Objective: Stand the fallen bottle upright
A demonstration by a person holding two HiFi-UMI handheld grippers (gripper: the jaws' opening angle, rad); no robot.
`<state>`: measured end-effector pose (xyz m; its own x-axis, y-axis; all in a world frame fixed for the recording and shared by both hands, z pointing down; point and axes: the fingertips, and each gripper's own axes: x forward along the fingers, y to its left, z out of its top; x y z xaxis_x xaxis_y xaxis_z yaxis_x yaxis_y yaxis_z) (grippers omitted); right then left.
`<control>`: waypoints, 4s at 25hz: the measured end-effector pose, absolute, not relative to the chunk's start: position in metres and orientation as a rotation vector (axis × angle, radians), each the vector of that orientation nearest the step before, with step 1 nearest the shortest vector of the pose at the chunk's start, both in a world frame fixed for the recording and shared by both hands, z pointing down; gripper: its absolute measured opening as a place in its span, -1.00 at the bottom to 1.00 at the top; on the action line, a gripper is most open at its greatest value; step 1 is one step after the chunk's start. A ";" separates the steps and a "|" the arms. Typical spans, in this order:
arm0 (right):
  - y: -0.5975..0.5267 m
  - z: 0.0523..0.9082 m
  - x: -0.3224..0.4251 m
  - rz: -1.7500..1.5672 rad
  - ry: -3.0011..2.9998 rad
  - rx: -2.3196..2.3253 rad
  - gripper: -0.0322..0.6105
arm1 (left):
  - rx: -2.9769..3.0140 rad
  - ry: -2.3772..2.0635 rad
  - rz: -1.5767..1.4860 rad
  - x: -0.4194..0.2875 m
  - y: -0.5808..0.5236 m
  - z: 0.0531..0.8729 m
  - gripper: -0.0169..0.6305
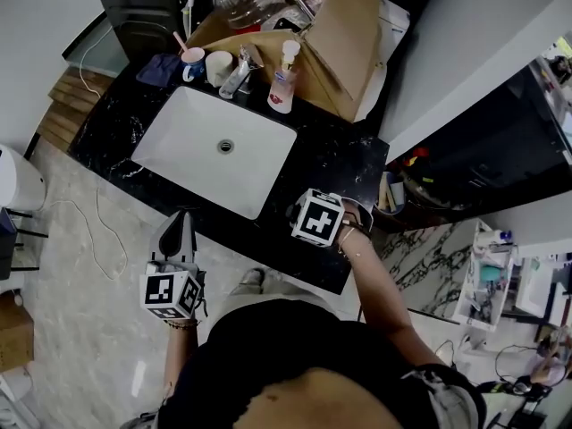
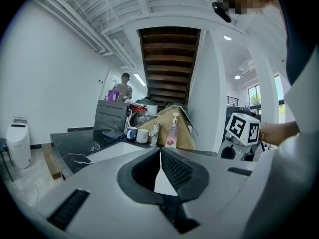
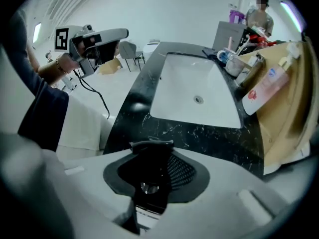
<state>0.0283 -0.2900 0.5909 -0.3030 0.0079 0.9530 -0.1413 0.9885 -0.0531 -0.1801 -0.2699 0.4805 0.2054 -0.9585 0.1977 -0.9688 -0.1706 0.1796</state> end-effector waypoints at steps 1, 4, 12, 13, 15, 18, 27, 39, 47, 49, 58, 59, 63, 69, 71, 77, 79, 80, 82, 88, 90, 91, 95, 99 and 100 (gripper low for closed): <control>-0.289 0.586 0.032 0.158 -1.901 0.132 -0.56 | 2.229 -1.814 0.059 -0.177 -0.271 0.481 -0.92; -0.290 0.578 0.049 0.202 -1.962 0.254 -0.57 | 2.258 -1.781 0.069 -0.169 -0.275 0.482 -0.92; -0.304 0.552 0.085 0.221 -2.159 0.686 -0.58 | 2.312 -1.715 0.088 -0.151 -0.283 0.481 -0.92; -0.309 0.545 0.088 0.202 -2.203 0.775 -0.58 | 2.316 -1.709 0.090 -0.150 -0.283 0.481 -0.92; -0.321 0.528 0.094 0.133 -2.300 0.986 -0.58 | 2.324 -1.699 0.097 -0.148 -0.283 0.480 -0.92; -0.340 0.508 0.108 0.043 -2.459 1.319 -0.58 | 2.339 -1.690 0.108 -0.144 -0.284 0.478 -0.92; -0.356 0.531 0.119 0.006 -2.554 1.609 -0.58 | 2.336 -1.673 0.129 -0.138 -0.273 0.480 -0.92; -0.356 0.538 0.119 0.067 -2.545 1.596 -0.46 | 2.351 -1.623 0.117 -0.129 -0.274 0.485 -0.92; -0.312 0.534 0.131 0.177 -2.546 1.627 -0.35 | 2.406 -1.537 0.120 -0.111 -0.281 0.487 -0.92; -0.290 0.532 0.137 0.212 -2.537 1.636 -0.35 | 2.417 -1.520 0.121 -0.108 -0.283 0.488 -0.92; -0.233 0.494 0.156 0.213 -2.600 1.771 -0.42 | 2.506 -1.370 0.141 -0.071 -0.296 0.492 -0.92; -0.230 0.491 0.157 0.210 -2.596 1.784 -0.43 | 2.515 -1.351 0.142 -0.066 -0.296 0.493 -0.92; -0.223 0.479 0.162 0.201 -2.593 1.835 -0.68 | 2.539 -1.294 0.163 -0.052 -0.292 0.496 -0.92; -0.221 0.469 0.164 0.212 -2.617 1.845 -0.89 | 2.537 -1.284 0.175 -0.051 -0.286 0.499 -0.92; -0.220 0.468 0.162 0.219 -2.627 1.837 -0.89 | 2.529 -1.294 0.175 -0.055 -0.285 0.500 -0.92; -0.221 0.473 0.161 0.238 -2.623 1.823 -0.89 | 2.513 -1.322 0.187 -0.061 -0.282 0.502 -0.92; -0.222 0.475 0.160 0.223 -2.607 1.816 -0.89 | 2.507 -1.327 0.187 -0.063 -0.281 0.502 -0.92; -0.222 0.474 0.160 0.210 -2.599 1.813 -0.89 | 2.505 -1.329 0.183 -0.063 -0.281 0.502 -0.92; -0.223 0.473 0.162 0.197 -2.589 1.816 -0.89 | 2.502 -1.333 0.167 -0.062 -0.282 0.499 -0.92; -0.228 0.480 0.163 0.195 -2.557 1.792 -0.89 | 2.497 -1.349 0.159 -0.062 -0.279 0.498 -0.92; -0.229 0.481 0.162 0.199 -2.557 1.783 -0.89 | 2.482 -1.352 0.156 -0.064 -0.277 0.500 -0.92; -0.229 0.482 0.162 0.204 -2.557 1.781 -0.89 | 2.474 -1.353 0.150 -0.065 -0.277 0.501 -0.92; -0.227 0.488 0.162 0.209 -2.549 1.770 -0.89 | 2.472 -1.354 0.153 -0.065 -0.274 0.503 -0.92; -0.226 0.491 0.160 0.225 -2.542 1.768 -0.89 | 2.482 -1.348 0.161 -0.063 -0.273 0.502 -0.92; -0.225 0.491 0.161 0.229 -2.541 1.771 -0.89 | 2.483 -1.348 0.159 -0.062 -0.273 0.502 -0.92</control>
